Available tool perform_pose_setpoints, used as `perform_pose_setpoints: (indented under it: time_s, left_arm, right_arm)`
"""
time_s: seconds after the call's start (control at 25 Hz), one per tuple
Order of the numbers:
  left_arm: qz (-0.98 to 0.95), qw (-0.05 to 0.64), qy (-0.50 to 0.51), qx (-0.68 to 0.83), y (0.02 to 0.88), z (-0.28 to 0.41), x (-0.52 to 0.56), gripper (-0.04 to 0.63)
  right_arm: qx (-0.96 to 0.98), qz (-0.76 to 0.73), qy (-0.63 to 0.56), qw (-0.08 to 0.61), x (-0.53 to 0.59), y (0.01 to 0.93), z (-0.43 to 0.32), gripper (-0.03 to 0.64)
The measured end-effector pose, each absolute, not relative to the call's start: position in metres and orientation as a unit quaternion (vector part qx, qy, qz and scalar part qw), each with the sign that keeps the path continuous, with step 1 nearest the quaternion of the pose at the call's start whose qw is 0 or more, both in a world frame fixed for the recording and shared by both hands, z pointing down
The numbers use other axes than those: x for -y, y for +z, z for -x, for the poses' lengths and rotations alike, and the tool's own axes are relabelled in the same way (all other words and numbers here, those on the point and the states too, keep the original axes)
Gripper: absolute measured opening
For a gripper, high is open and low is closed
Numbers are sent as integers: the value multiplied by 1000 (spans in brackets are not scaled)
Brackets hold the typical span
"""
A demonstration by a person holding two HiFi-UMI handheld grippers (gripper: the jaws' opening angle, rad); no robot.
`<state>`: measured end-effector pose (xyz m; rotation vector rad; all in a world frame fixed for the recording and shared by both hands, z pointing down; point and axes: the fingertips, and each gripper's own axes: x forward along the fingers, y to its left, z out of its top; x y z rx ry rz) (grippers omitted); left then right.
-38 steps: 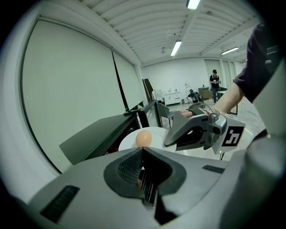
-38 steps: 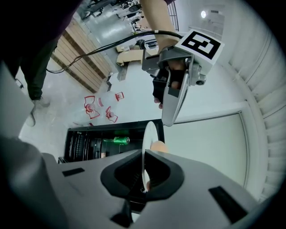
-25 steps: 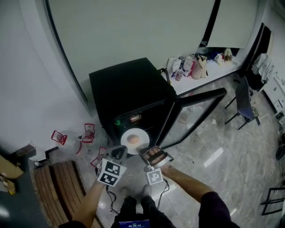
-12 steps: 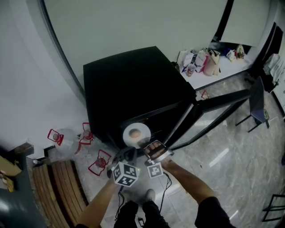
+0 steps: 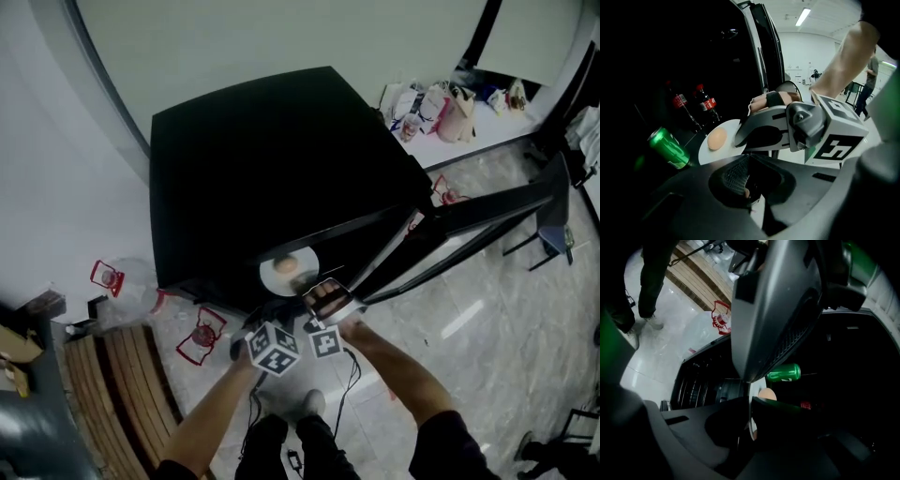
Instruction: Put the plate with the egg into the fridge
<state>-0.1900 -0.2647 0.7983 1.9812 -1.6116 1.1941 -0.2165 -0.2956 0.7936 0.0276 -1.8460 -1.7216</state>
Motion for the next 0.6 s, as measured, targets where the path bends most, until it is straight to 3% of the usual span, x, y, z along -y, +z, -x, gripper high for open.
perform_pose_setpoints:
  time_s: [0.44, 0.6]
  left_arm:
    - [-663, 195, 434, 577, 824, 205, 286, 11]
    - [-651, 209, 430, 590, 825, 212, 292, 11]
  right_arm:
    - [724, 18, -617, 307, 296, 803, 219, 26]
    - [735, 38, -587, 338, 293, 813, 206, 83]
